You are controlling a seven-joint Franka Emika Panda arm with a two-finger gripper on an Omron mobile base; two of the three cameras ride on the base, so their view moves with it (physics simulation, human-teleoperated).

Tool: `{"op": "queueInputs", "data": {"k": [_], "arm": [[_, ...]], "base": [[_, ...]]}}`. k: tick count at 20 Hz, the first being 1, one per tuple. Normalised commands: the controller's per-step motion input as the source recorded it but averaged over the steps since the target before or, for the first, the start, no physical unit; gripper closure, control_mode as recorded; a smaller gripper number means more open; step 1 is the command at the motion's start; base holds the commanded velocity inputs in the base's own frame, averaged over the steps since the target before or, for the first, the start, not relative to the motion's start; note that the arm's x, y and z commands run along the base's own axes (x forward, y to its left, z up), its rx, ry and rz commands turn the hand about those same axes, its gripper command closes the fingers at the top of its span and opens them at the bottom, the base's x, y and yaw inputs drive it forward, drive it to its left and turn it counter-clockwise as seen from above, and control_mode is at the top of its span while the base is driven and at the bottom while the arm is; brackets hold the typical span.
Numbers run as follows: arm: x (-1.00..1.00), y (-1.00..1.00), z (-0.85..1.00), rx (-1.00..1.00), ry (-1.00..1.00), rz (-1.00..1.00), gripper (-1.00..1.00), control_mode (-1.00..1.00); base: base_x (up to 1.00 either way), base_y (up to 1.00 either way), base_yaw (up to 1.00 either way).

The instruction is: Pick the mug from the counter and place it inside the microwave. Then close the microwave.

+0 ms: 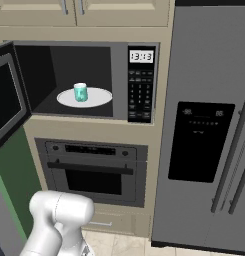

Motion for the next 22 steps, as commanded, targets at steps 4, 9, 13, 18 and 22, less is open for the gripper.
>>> {"op": "queueInputs", "data": {"k": [4,9,13,18,22], "arm": [[-0.65,0.15,0.04,0.00,-0.15,-0.03,-1.00,-1.00],[-0.71,0.17,0.11,0.00,-0.03,-0.15,-1.00,-1.00],[-0.70,0.20,0.12,0.00,0.00,-0.22,-1.00,-1.00],[-0.23,0.29,0.03,0.00,0.00,-0.30,-1.00,-1.00],[0.00,0.33,0.00,0.00,0.00,-0.29,-1.00,-1.00]], "base": [[0.00,0.00,0.00],[0.00,0.00,0.00],[0.00,0.00,0.00],[0.00,0.00,0.00],[0.00,0.00,0.00]]}}
